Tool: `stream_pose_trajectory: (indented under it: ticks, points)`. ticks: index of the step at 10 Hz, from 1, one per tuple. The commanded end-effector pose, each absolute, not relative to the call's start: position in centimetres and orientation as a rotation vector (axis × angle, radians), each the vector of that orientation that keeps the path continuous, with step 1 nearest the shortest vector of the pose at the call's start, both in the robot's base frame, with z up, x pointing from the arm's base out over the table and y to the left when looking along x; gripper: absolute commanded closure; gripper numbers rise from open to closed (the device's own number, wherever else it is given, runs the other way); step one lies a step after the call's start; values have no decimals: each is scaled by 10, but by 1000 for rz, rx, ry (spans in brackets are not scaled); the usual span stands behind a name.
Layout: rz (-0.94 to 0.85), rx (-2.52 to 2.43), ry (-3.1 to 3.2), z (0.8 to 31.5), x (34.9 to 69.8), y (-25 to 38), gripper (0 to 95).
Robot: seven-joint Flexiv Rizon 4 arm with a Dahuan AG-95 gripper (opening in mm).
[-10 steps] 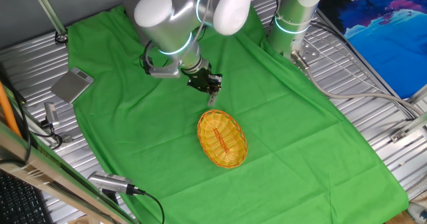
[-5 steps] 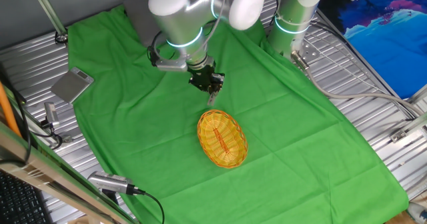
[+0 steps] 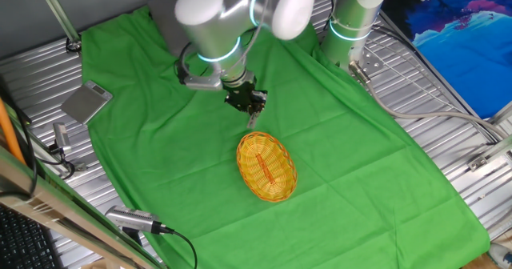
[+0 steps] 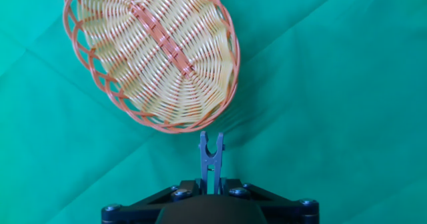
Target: Use a clamp
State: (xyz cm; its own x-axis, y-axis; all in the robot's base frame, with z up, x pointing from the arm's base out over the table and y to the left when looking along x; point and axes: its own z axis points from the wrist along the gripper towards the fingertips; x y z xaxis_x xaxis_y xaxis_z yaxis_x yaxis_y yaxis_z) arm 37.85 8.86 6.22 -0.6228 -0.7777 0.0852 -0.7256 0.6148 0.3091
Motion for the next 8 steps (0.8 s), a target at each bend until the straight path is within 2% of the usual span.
stream_pose_trajectory:
  ticks: [1,8]
  points:
    - [-393,1206,-2560,62,384,87,950]
    - [-424,1055,-2345,71,387,89,950]
